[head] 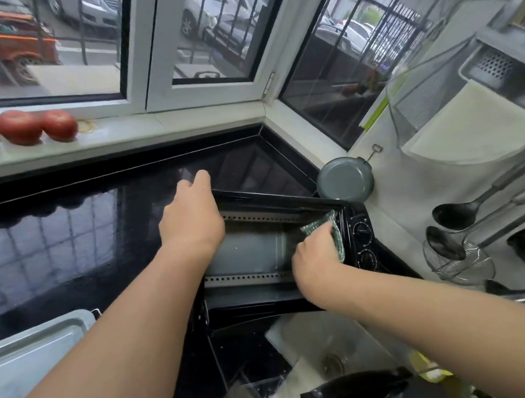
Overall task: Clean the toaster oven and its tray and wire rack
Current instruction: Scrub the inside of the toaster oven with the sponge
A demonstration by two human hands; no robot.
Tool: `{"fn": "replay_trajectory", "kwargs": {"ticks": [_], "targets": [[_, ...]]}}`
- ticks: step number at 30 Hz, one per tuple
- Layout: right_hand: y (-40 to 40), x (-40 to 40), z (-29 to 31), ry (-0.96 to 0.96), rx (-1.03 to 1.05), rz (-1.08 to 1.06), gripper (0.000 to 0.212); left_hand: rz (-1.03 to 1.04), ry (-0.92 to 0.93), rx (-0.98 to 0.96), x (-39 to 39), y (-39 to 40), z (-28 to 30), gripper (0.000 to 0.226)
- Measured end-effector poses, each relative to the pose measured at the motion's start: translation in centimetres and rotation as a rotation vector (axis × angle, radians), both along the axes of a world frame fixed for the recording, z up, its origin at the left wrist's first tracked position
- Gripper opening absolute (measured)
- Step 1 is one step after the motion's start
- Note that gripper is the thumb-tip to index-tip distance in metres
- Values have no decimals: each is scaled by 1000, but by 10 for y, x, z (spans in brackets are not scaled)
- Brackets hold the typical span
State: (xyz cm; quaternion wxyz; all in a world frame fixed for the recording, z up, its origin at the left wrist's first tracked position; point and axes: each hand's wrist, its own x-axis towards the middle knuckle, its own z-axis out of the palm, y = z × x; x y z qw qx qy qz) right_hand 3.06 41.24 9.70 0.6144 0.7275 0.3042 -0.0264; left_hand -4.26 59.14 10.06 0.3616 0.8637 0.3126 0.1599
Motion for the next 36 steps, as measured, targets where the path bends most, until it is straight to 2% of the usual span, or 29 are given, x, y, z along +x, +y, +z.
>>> {"fn": "replay_trajectory", "kwargs": {"ticks": [5, 8, 12, 15, 20, 24, 26, 29, 33, 36], "targets": [[13, 18, -17, -25, -27, -31, 40, -9, -24, 12, 1, 2, -4, 34], [12, 37, -37, 76, 8, -14, 44, -11, -20, 20, 2, 3, -4, 34], [18, 65, -47, 234, 170, -127, 54, -12, -21, 29, 2, 2, -6, 33], [27, 77, -51, 286, 188, -169, 50, -4, -29, 36, 1, 0, -6, 31], [25, 67, -59, 157, 121, -179, 48, 23, -9, 37, 1, -2, -5, 32], [12, 29, -30, 25, -109, -88, 41, 18, 3, 18, 0, -2, -2, 31], [0, 5, -18, 17, -166, -14, 51, 6, -4, 8, -2, -2, 0, 30], [-20, -18, 0, 0, -189, 79, 64, -13, -5, -4, -5, -3, 3, 30], [-30, -16, 6, -53, -208, 125, 69, -27, -9, -9, -10, -5, 2, 32], [-23, 4, 10, -61, -124, 127, 67, -22, -7, -6, -10, -6, 1, 32]]}}
